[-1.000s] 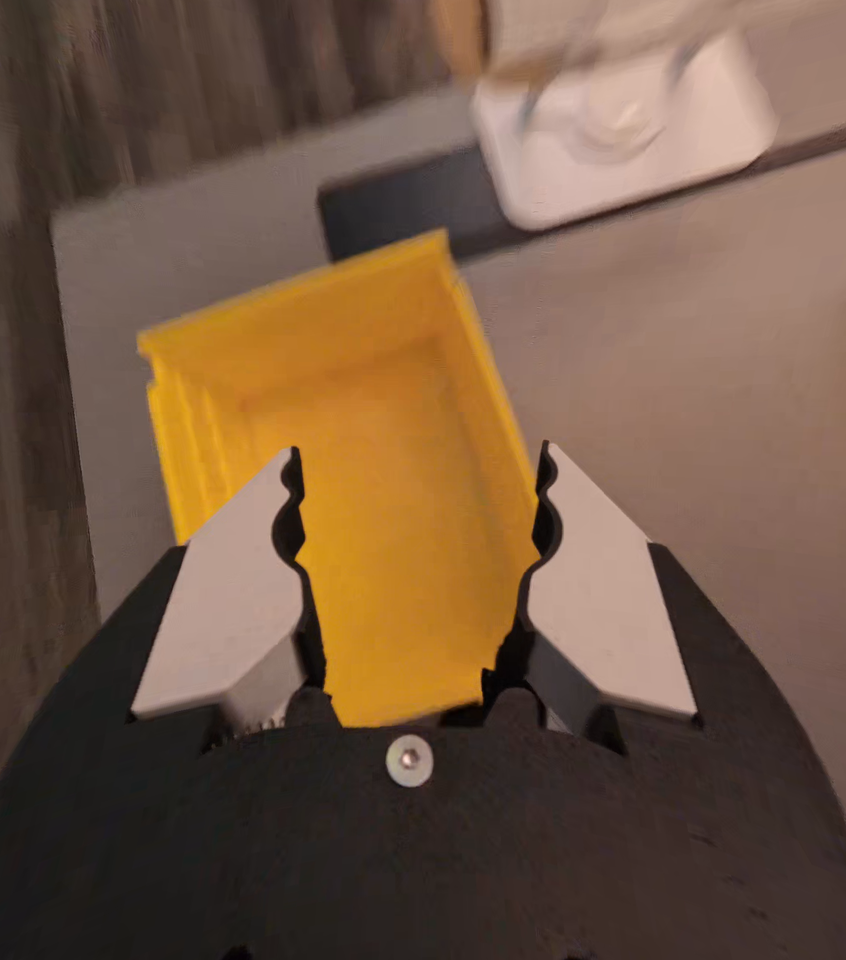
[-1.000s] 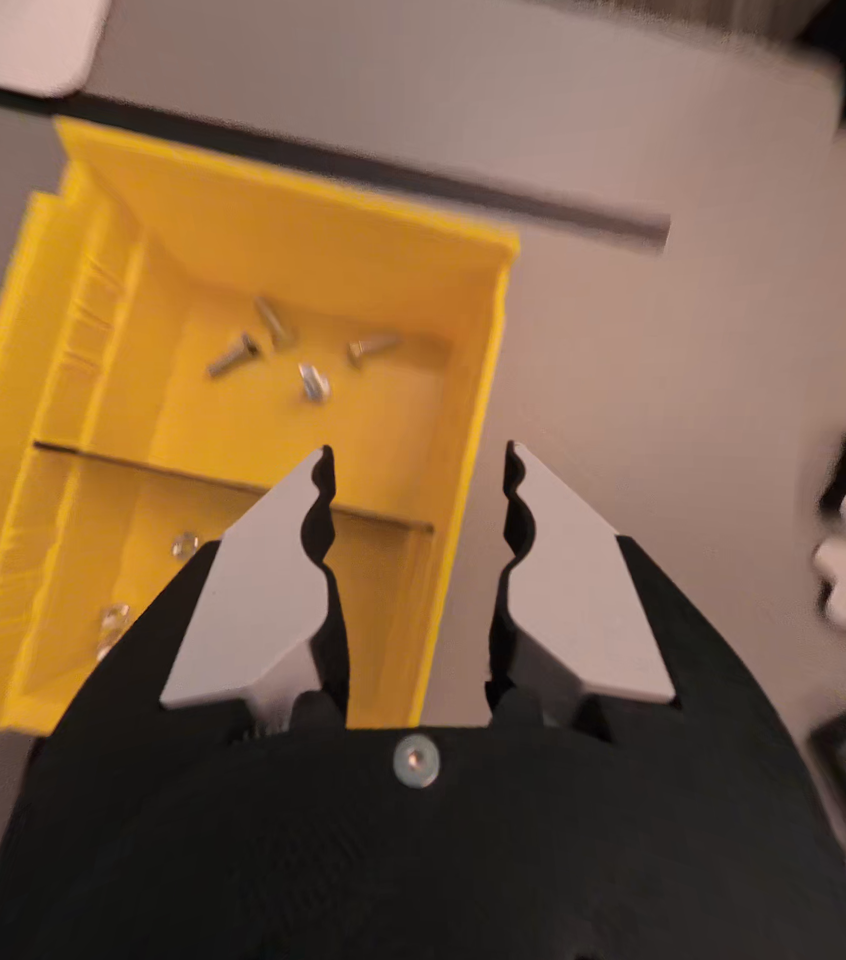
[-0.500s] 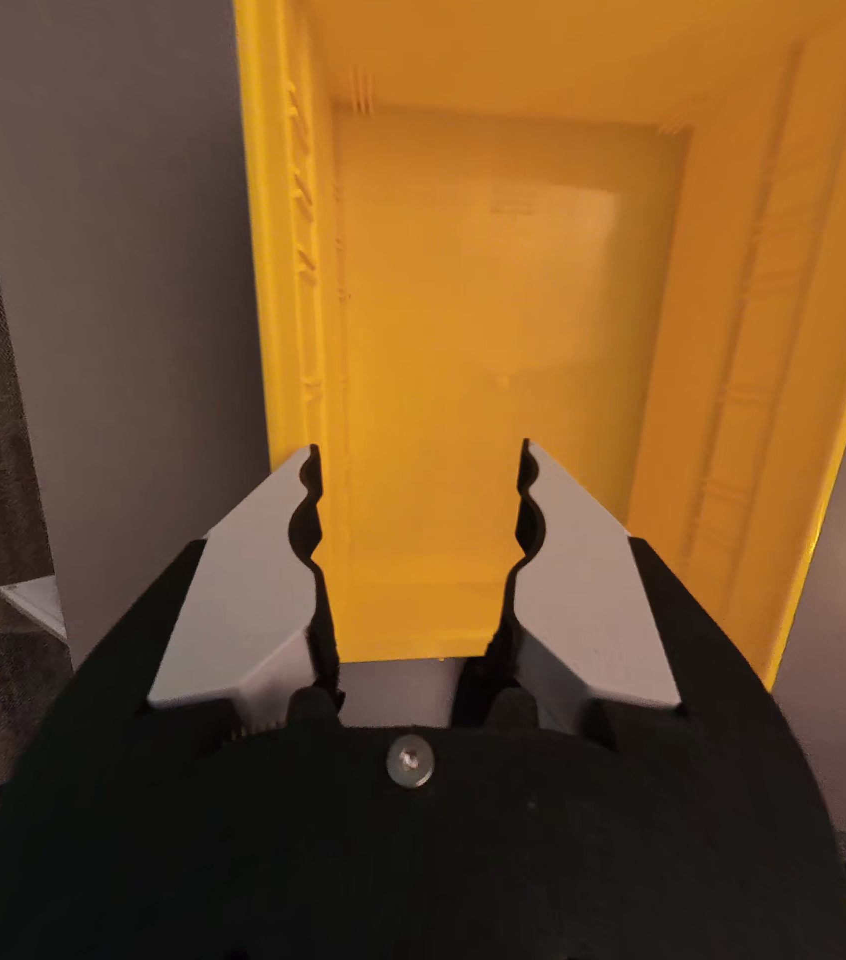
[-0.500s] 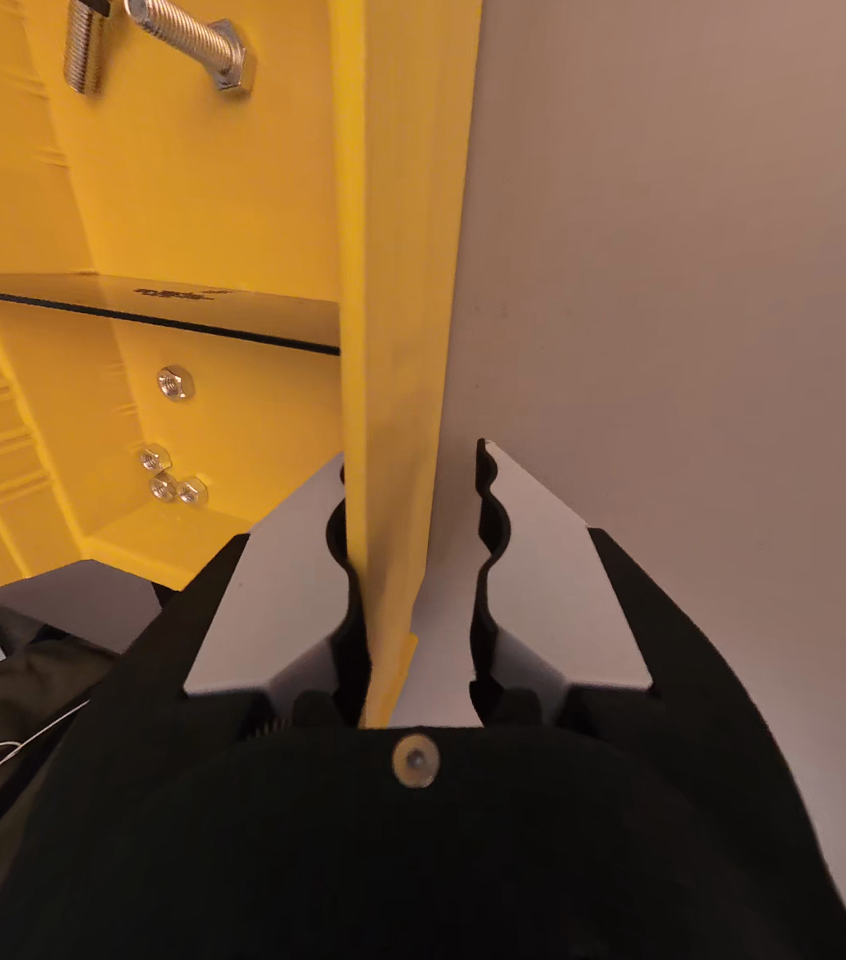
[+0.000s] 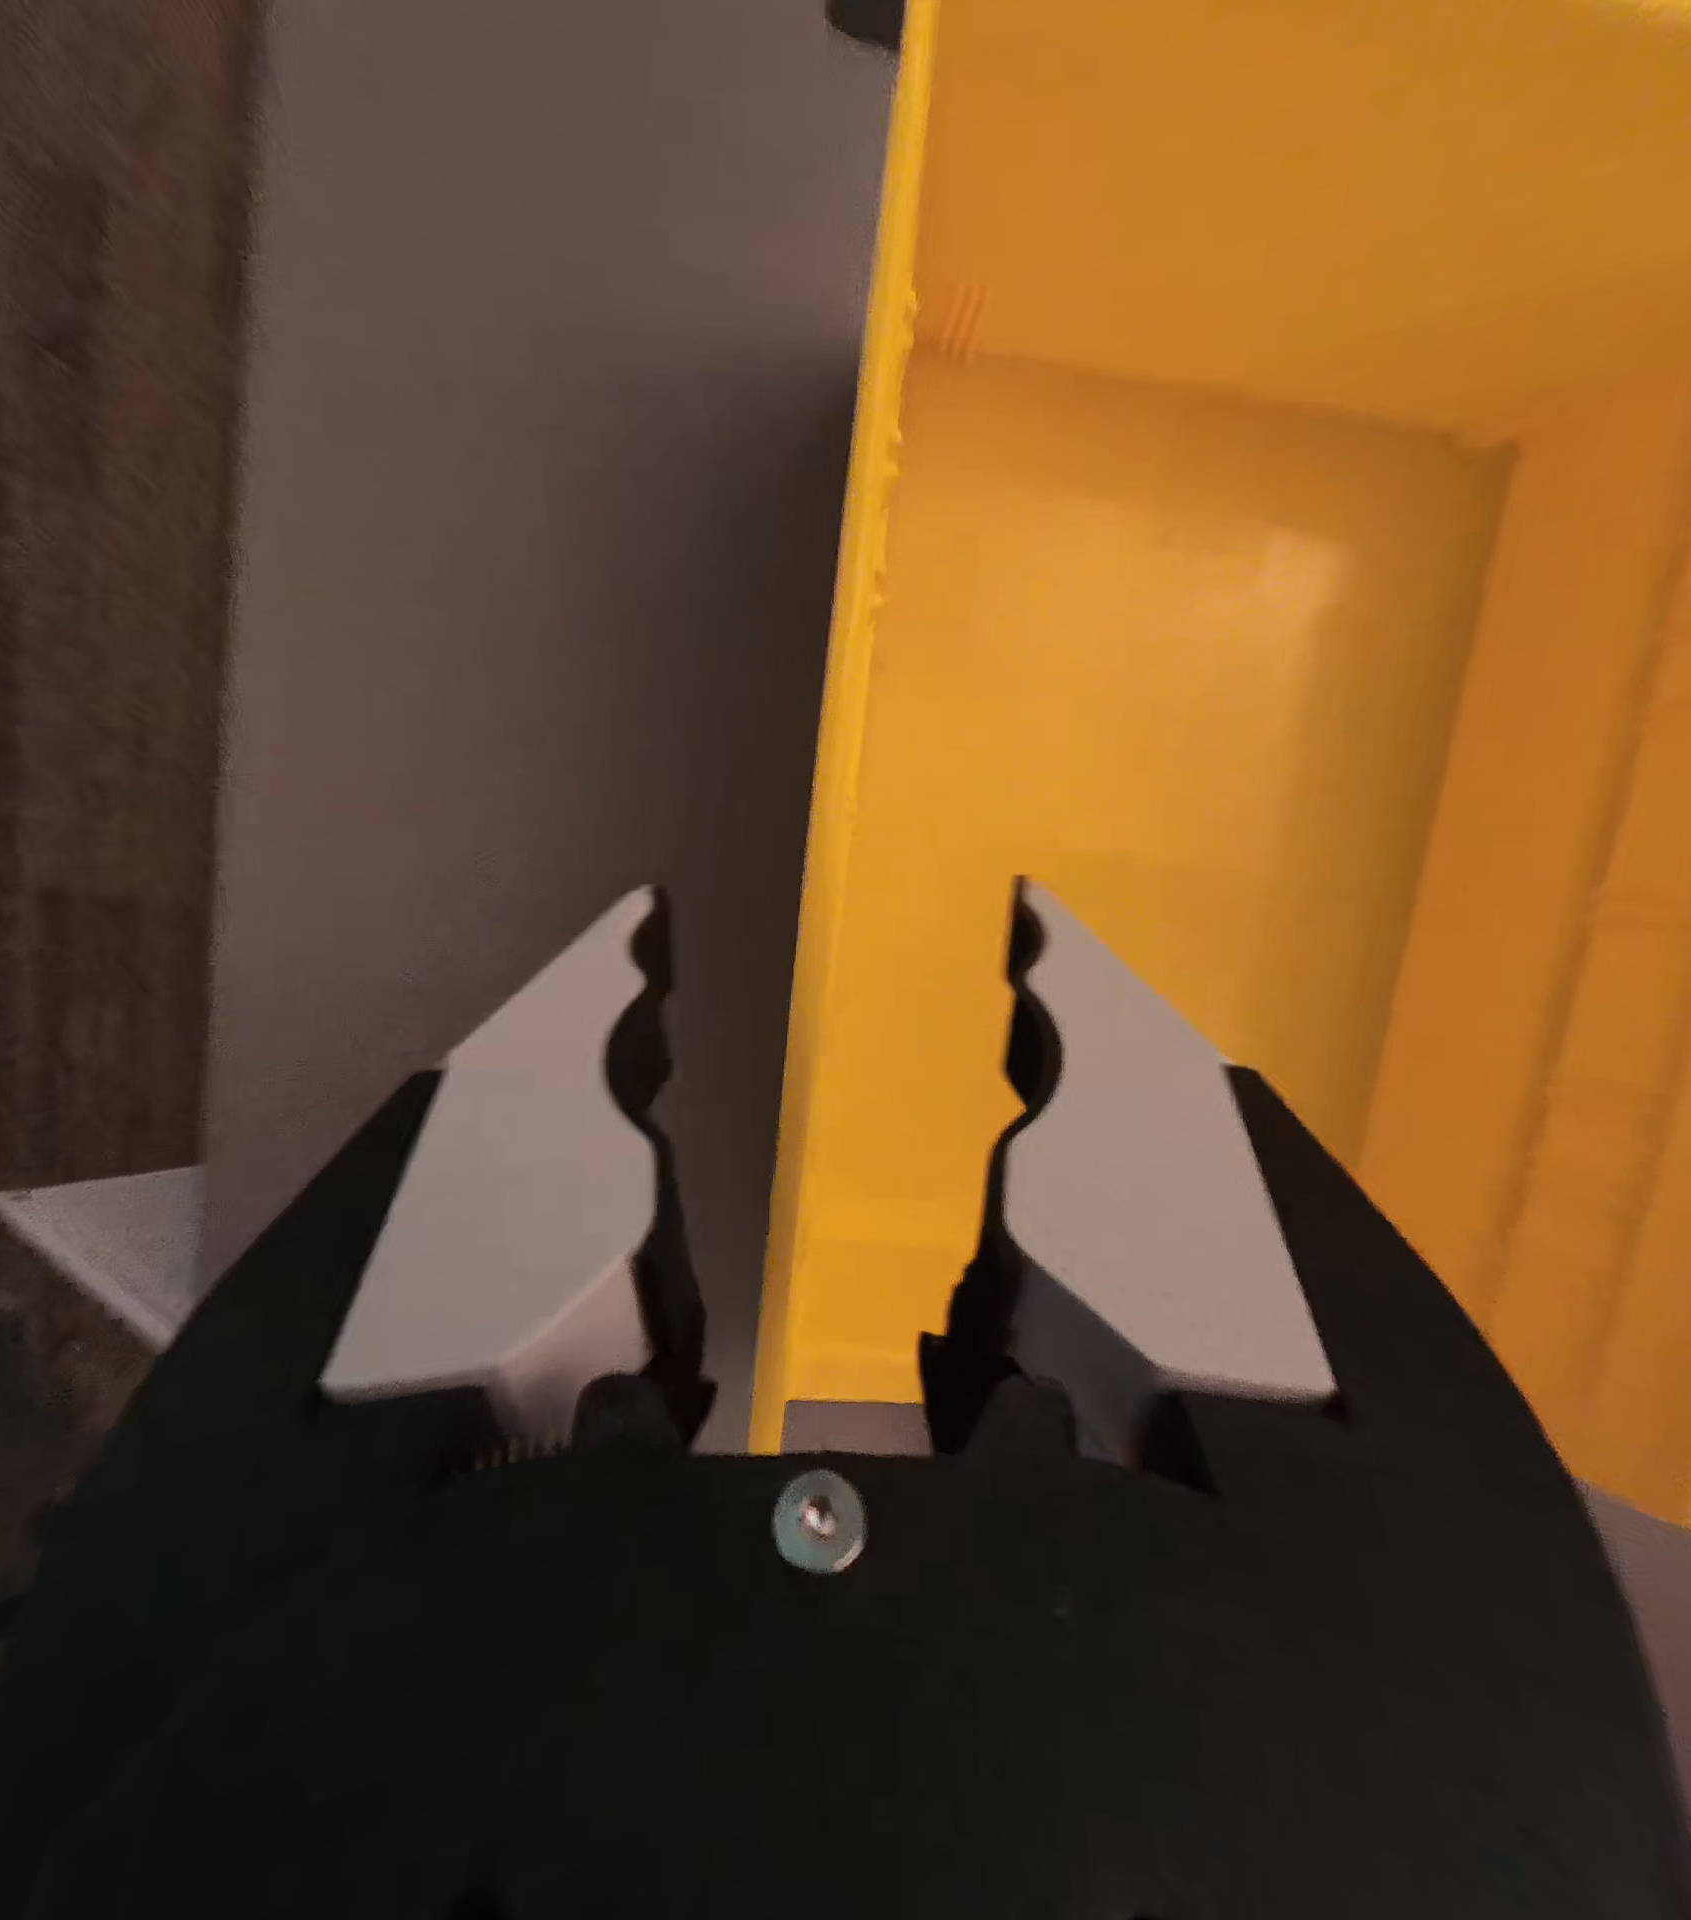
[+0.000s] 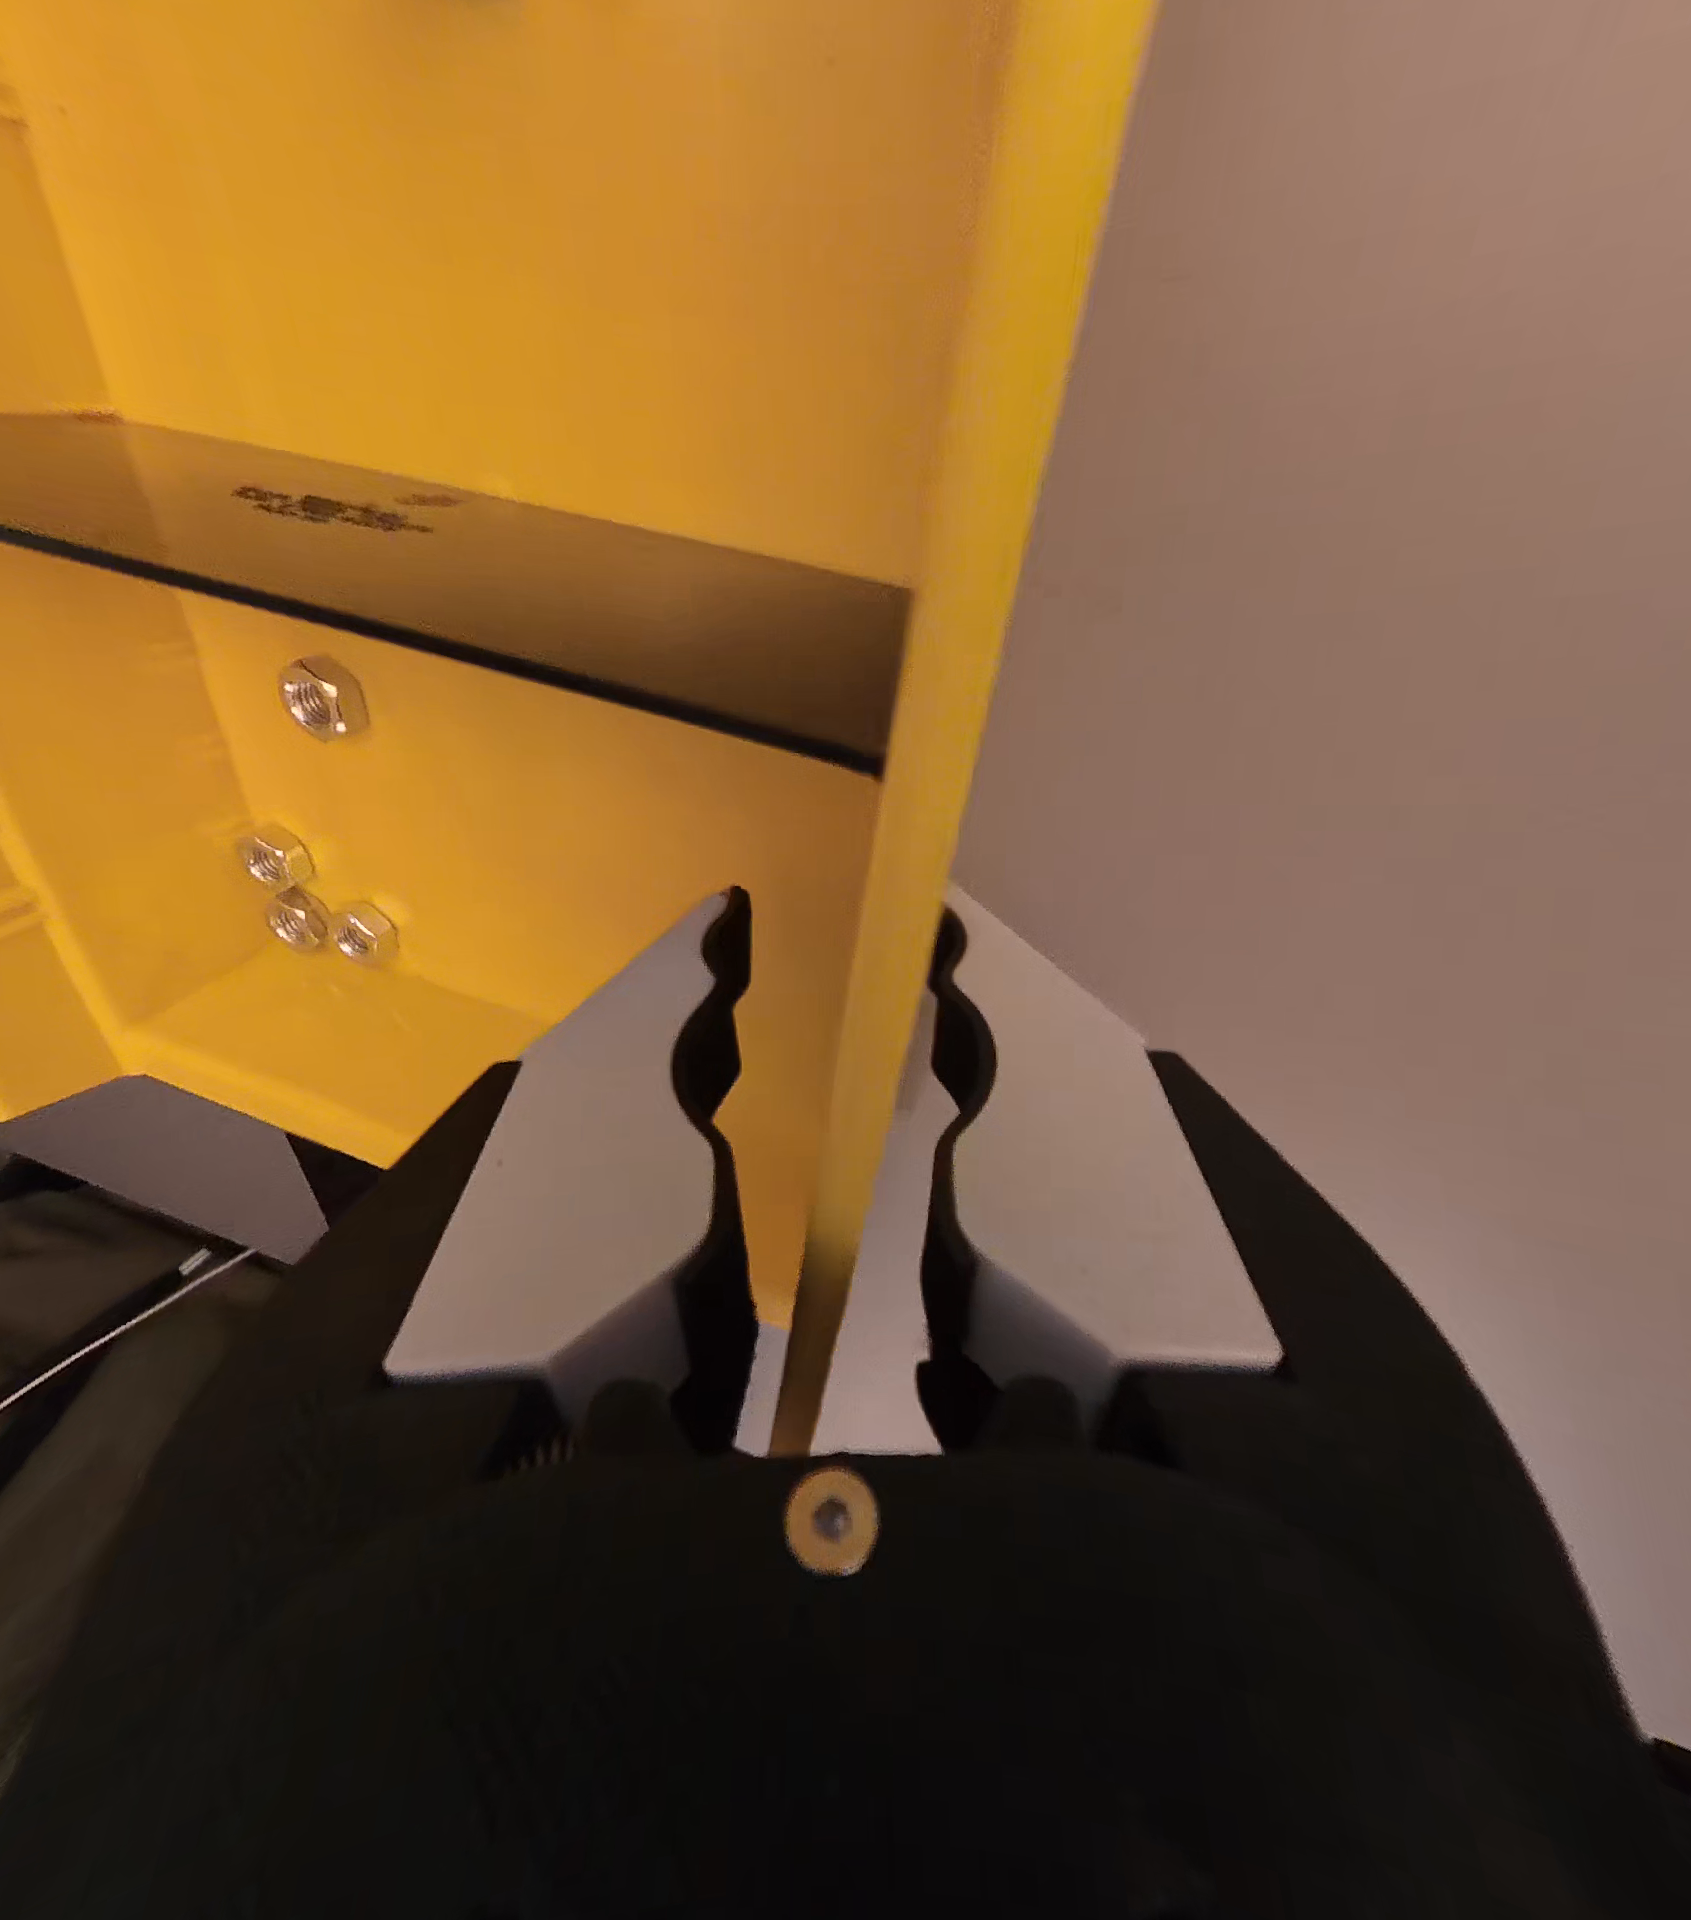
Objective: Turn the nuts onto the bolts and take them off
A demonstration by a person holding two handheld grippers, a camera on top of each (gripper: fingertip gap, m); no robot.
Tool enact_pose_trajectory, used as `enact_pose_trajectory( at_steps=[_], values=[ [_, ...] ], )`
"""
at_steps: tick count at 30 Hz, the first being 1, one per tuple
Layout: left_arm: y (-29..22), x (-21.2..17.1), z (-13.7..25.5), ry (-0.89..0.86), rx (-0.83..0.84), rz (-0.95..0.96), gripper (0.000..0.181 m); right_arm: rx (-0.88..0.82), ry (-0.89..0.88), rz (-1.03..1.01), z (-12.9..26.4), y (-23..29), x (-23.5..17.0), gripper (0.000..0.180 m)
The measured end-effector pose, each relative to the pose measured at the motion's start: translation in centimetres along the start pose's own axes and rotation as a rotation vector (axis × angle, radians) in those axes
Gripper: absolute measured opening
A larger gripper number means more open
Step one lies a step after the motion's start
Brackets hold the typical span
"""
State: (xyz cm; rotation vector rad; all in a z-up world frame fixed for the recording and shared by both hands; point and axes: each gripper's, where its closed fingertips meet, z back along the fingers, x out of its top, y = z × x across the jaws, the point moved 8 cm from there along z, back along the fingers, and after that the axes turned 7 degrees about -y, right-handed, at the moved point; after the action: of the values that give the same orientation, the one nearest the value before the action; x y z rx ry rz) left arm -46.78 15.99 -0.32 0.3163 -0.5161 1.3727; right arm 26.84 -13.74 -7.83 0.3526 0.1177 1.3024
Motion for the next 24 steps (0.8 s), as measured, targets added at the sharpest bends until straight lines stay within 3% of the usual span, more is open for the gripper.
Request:
enact_pose_trajectory(
  at_steps=[2, 7, 13, 24],
  values=[
    [-0.6, -0.4, -0.8, 0.051, -0.091, 0.013, 0.036, -0.035, 0.018, 0.018, -0.2, 0.0, 0.1, 0.028],
    [-1.4, -0.9, -2.0, 0.159, -0.028, -0.050, 0.038, -0.124, 0.072, 0.020, -0.6, 0.7, 0.6, 0.020],
    [-5.9, -1.5, -2.3, 0.300, -0.013, -0.333, 0.009, -0.102, 0.164, 0.061, -1.8, 3.8, 1.4, 0.015],
    [-17.2, -3.0, -2.6, 0.419, 0.029, -0.738, 0.023, -0.133, 0.282, 0.243, -4.4, 11.3, 3.0, 0.031]
  ],
)
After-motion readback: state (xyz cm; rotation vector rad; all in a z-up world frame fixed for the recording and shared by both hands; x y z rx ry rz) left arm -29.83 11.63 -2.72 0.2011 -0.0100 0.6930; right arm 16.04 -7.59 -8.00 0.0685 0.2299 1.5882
